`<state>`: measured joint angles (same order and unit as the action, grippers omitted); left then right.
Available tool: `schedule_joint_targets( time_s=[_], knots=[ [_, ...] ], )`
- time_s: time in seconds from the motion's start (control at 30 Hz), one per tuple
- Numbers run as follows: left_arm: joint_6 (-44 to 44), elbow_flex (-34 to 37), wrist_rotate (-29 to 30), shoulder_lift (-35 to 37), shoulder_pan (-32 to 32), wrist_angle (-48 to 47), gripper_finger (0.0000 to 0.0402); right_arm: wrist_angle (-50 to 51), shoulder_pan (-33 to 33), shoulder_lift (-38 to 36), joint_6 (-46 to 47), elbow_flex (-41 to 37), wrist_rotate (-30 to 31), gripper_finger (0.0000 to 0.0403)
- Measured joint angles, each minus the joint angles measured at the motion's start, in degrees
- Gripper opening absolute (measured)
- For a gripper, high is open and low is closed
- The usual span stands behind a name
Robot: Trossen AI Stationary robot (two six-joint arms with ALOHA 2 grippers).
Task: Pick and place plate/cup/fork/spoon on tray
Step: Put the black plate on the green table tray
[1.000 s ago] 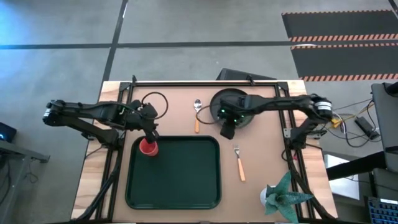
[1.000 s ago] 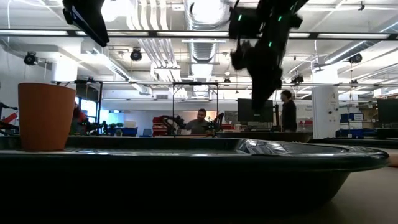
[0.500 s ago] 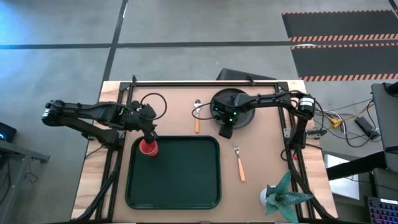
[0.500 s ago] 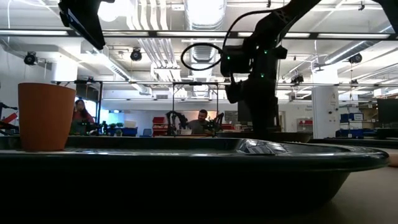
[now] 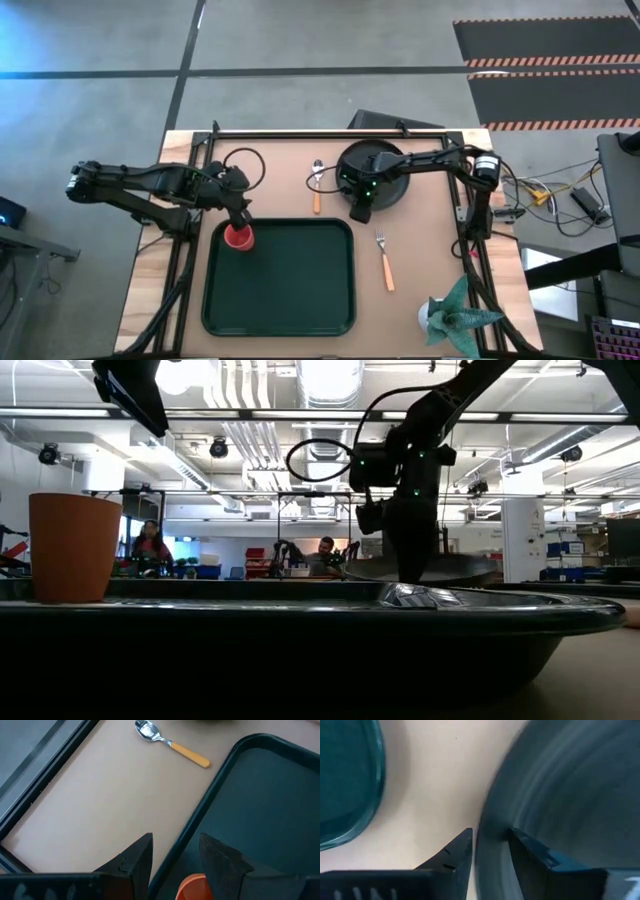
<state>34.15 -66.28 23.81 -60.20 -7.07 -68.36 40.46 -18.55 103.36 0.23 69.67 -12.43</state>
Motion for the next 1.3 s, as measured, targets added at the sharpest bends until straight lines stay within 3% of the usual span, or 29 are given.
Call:
schedule_joint_targets(
  time_s=[0.2, 0.5, 0.7, 0.93, 1.07, 1.3],
  knots=[
    [0.1, -0.1, 0.0, 0.0, 0.0, 0.3, 0.0142, 0.0, 0.2, 0.8, 1.2, 0.1, -1.7, 0.0023],
    [0.0, -0.1, 0.0, 0.0, 0.0, 0.3, 0.0142, -0.5, 0.6, -4.1, 3.0, 0.0, -2.3, 0.0009],
    [-0.1, -0.1, 0.2, 0.0, 0.0, -0.3, 0.0142, -0.6, 2.5, -13.4, 6.2, 1.0, -2.8, 0.0007],
    [-1.9, -0.1, 3.2, 0.0, 0.0, -2.7, 0.0142, -0.5, 8.2, -22.1, 9.2, 7.2, 1.4, 0.0006],
    [-2.0, -0.2, 8.1, 0.3, 0.9, -6.8, 0.0142, -0.5, 12.9, -22.5, 9.7, 12.4, 1.9, 0.0006],
    [-2.0, -0.2, 8.4, 2.9, 3.8, -8.6, 0.0142, -3.4, 20.8, -18.3, 12.3, 18.0, -1.4, 0.0007]
  ],
)
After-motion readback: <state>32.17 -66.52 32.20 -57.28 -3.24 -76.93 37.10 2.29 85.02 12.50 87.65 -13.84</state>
